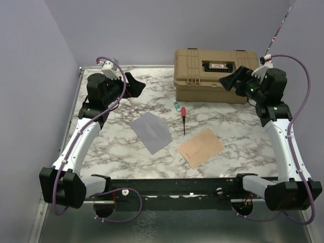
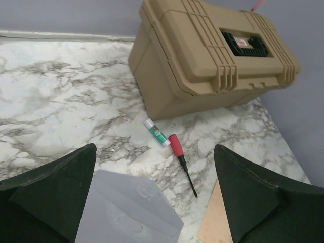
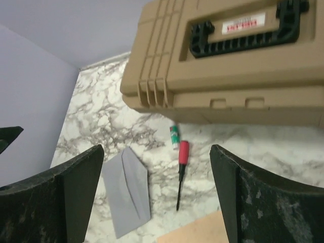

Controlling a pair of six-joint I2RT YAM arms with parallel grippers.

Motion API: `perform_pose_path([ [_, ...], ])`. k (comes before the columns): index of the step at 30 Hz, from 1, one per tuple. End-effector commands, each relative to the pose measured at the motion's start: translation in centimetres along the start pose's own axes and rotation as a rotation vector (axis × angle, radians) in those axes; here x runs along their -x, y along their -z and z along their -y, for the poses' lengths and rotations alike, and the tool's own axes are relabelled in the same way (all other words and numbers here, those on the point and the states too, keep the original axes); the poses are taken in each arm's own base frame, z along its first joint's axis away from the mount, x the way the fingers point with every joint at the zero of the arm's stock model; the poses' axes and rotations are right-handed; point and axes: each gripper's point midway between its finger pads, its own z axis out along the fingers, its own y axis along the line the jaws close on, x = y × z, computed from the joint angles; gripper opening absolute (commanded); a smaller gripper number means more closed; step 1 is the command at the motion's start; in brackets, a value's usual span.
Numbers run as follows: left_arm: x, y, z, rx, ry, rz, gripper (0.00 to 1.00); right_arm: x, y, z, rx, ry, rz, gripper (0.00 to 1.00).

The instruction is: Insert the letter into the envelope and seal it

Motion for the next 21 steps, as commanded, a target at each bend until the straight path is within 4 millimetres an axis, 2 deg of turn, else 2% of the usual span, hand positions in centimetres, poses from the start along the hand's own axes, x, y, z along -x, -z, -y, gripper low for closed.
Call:
perform_pose_path([
  [1,-4.2,-0.6,3.0,-0.193,0.027,-0.141,0.97,-6.7,2.1,2.6,-0.145,-0.196,-0.185,0.88],
  [5,-8.3,-1.8,5.3,-0.231,0.025,-0.235,0.95,-11.3,3.5,4.5,-0.23,-0.274,-0.28,0.86],
  [9,-14.8,-3.3,9.4,-0.309,-0.04,-0.38,0.95,-15.5,4.3,6.6,-0.317,-0.303,-0.396,0.86],
  [11,-18.0,-3.9,10.8,-0.339,-0.046,-0.463,0.94,-18.0,4.6,7.3,-0.332,-0.326,-0.474,0.85],
  [13,-21.2,-4.3,11.9,-0.359,-0.044,-0.546,0.9,-20.5,4.7,7.9,-0.344,-0.365,-0.549,0.84],
  [15,-24.4,-4.6,12.7,-0.359,-0.062,-0.615,0.81,-22.8,4.9,8.2,-0.348,-0.412,-0.615,0.82],
  [17,-27.6,-4.6,13.3,-0.334,-0.162,-0.645,0.77,-24.4,4.9,8.7,-0.36,-0.443,-0.658,0.81],
  [19,-29.8,-4.2,14.6,-0.356,-0.286,-0.666,0.75,-25.5,4.9,9.6,-0.388,-0.437,-0.688,0.8],
  [21,-31.1,-4.2,16.0,-0.386,-0.299,-0.693,0.69,-26.3,5.1,11.0,-0.451,-0.416,-0.706,0.8],
])
